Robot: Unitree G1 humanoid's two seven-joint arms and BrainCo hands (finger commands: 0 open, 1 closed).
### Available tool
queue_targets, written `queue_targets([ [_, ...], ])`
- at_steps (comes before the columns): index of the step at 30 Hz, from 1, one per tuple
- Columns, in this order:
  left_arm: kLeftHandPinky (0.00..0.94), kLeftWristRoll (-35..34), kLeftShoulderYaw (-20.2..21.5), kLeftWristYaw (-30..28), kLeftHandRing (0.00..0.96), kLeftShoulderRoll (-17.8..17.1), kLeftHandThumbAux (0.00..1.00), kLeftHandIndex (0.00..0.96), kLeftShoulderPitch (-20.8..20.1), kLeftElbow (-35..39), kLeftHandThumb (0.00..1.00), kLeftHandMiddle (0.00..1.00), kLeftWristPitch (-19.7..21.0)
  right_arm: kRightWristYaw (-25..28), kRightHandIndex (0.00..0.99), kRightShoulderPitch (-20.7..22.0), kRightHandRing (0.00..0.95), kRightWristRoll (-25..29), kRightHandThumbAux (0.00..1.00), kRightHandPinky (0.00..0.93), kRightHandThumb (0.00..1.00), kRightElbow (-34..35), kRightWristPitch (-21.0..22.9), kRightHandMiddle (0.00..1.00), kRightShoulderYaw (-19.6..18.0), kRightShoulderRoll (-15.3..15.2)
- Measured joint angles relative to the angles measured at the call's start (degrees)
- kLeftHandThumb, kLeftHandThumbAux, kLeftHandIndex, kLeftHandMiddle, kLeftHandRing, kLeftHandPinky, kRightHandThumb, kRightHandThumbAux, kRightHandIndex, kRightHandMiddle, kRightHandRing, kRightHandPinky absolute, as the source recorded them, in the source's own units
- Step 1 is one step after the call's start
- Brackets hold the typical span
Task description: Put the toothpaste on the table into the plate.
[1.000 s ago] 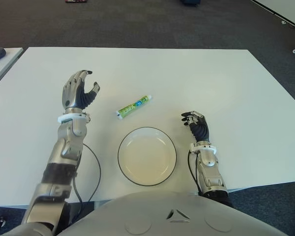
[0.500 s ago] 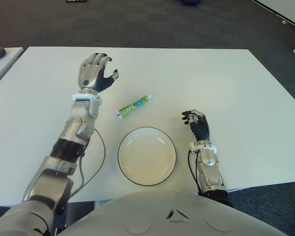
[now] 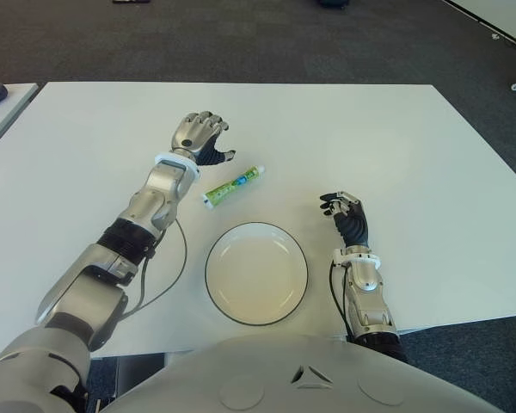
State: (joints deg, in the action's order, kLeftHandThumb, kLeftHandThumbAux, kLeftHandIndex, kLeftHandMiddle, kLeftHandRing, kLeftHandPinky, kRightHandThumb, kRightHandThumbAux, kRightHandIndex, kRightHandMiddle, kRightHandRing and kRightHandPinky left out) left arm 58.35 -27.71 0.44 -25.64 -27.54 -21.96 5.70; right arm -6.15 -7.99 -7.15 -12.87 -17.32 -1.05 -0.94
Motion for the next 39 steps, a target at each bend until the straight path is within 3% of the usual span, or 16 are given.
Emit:
queue_targets([
  [17, 0.092, 0.03, -5.25, -9.14, 0.1, -2.75, 0.358, 0.092, -0.81, -0.39, 0.178, 0.124, -4.62, 0.59, 0.479, -0.05, 0.474, 0.67, 0.684, 0.471, 0.845, -0.1, -1.37, 0.447, -0.21, -0.04],
  [28, 0.088, -0.97, -6.04, -18.31, 0.105, -4.4, 0.321, 0.063, -0.84, 0.72, 0.209, 0.12, -7.65, 0.62, 0.477, -0.07, 0.469, 0.66, 0.684, 0.466, 0.845, -0.22, -1.36, 0.448, -0.29, -0.11],
  [39, 0.086, -0.92, -7.49, -16.56, 0.116, -3.37, 0.299, 0.115, -1.39, -9.17, 0.264, 0.154, -8.61, 0.68, 0.48, -0.11, 0.477, 0.66, 0.683, 0.479, 0.845, -0.25, -1.36, 0.448, -0.37, -0.25],
])
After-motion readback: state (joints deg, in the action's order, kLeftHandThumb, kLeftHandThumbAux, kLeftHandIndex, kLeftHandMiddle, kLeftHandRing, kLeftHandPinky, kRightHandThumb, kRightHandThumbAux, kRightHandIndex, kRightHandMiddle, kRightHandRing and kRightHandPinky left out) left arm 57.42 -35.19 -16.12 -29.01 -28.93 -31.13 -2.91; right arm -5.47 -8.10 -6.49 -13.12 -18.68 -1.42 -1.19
